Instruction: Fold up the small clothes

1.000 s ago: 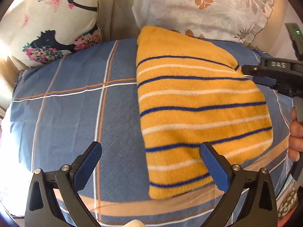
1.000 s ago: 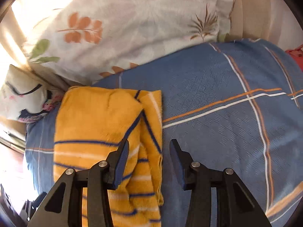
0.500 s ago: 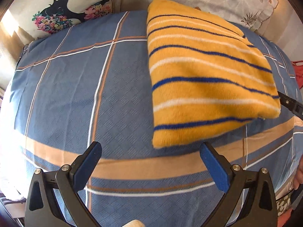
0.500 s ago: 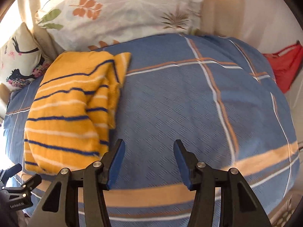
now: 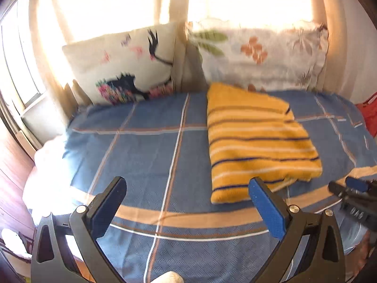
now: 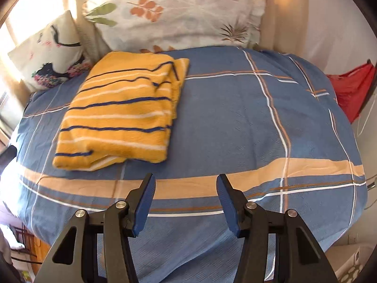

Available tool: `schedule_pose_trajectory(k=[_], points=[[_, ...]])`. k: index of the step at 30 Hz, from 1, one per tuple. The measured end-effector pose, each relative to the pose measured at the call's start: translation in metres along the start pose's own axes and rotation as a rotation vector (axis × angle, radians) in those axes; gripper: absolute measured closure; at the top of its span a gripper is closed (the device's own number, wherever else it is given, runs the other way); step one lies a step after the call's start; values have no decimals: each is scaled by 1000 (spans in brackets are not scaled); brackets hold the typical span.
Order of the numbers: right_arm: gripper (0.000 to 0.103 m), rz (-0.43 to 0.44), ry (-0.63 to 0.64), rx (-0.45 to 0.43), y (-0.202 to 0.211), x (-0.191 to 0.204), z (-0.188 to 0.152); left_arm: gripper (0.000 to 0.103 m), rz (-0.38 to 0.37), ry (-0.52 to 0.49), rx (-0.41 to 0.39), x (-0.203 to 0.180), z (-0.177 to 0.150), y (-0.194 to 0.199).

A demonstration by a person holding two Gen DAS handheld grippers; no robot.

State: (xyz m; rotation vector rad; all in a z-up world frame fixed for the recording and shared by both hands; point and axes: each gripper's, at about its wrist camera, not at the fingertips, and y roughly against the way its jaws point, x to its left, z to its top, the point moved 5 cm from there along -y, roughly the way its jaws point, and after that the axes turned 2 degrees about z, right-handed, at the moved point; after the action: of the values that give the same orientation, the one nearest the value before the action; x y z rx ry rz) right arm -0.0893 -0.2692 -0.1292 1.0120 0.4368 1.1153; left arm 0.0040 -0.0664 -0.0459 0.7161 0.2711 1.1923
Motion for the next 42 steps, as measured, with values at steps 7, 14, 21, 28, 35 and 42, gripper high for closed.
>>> schedule_pose_trajectory(k=[7, 14, 21, 28, 35, 42], points=[[46, 9, 70, -47, 17, 28, -6, 0, -52, 12, -139, 2, 25, 44], [45, 10, 114, -43, 20, 48, -20, 0, -89, 3, -43, -3, 13, 36], [44, -1, 136, -9, 12, 57, -32, 0, -127, 37, 92, -3, -12, 12], [44, -4, 164, 25, 3, 66, -40, 0, -147, 59, 181, -2, -32, -2], [43, -7, 190, 44, -3, 75, -44, 0, -160, 80, 249, 2, -43, -13], [42, -32, 193, 64, -7, 78, -46, 0, -166, 94, 286, 6, -48, -20]])
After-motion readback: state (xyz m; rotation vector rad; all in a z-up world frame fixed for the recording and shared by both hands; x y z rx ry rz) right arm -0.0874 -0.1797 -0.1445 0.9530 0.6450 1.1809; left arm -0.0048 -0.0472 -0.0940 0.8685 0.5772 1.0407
